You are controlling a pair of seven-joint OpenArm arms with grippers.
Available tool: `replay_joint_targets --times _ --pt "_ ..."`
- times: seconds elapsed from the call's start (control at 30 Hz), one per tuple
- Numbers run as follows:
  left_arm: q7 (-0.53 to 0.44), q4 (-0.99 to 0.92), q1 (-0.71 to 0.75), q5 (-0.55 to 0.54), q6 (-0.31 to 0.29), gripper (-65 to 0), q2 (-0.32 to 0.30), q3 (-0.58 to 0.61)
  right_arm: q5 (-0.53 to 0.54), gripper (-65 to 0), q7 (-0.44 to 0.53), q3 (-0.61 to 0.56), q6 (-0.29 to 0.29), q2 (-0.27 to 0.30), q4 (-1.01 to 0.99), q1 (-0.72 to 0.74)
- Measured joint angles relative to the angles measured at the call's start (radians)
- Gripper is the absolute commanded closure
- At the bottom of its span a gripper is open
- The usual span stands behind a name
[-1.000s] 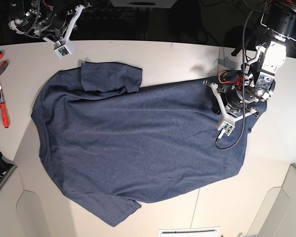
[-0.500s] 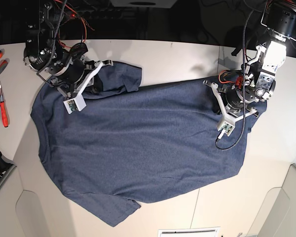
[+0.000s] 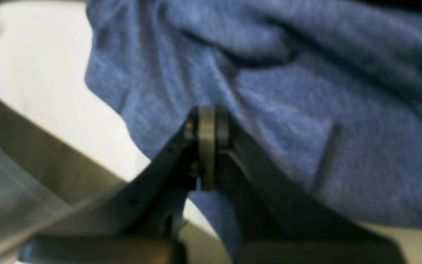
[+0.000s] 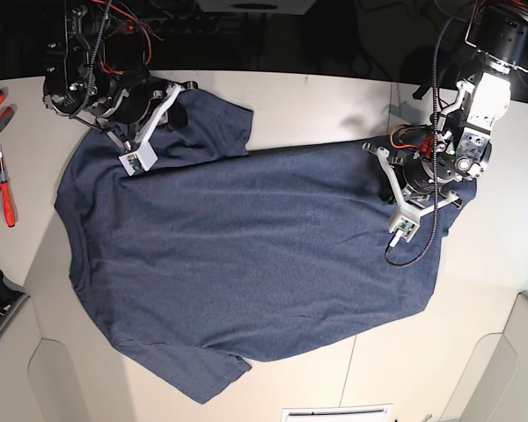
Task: Layout the t-shirt on the table in an organized manner, then fold the t-shirt properly
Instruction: 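Pull the shirt with both grippers to straighten it on the table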
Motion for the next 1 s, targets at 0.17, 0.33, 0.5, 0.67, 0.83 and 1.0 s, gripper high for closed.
replay_joint_targets --times 0.17,0.33,0.5,0.67,0.83,1.0 --pt "0.008 0.000 -0.011 0.000 0.000 0.0 0.000 0.000 0.009 0.0 -0.064 0.000 0.002 0.061 0.047 -0.045" --pt "0.015 0.000 -0.013 0.000 0.000 0.0 0.000 0.000 0.055 0.0 -0.195 0.000 -0.012 0.099 0.110 -0.061" --pt "0.038 0.000 -0.014 -0.001 0.000 0.0 0.001 0.000 0.046 0.0 -0.307 0.004 -0.008 0.109 0.222 -0.090" --pt "0.066 0.019 -0.016 0.001 0.000 0.0 0.000 0.000 0.058 0.0 -0.272 0.076 -0.009 0.107 0.391 -0.095" --pt "0.102 0.143 0.006 0.008 -0.005 0.0 0.001 0.005 0.088 0.0 -0.175 0.146 -0.009 0.107 0.544 -0.091" --pt "0.091 0.317 -0.006 0.008 0.000 0.0 0.000 0.004 0.114 0.0 -0.121 0.146 -0.008 0.060 0.570 -0.006"
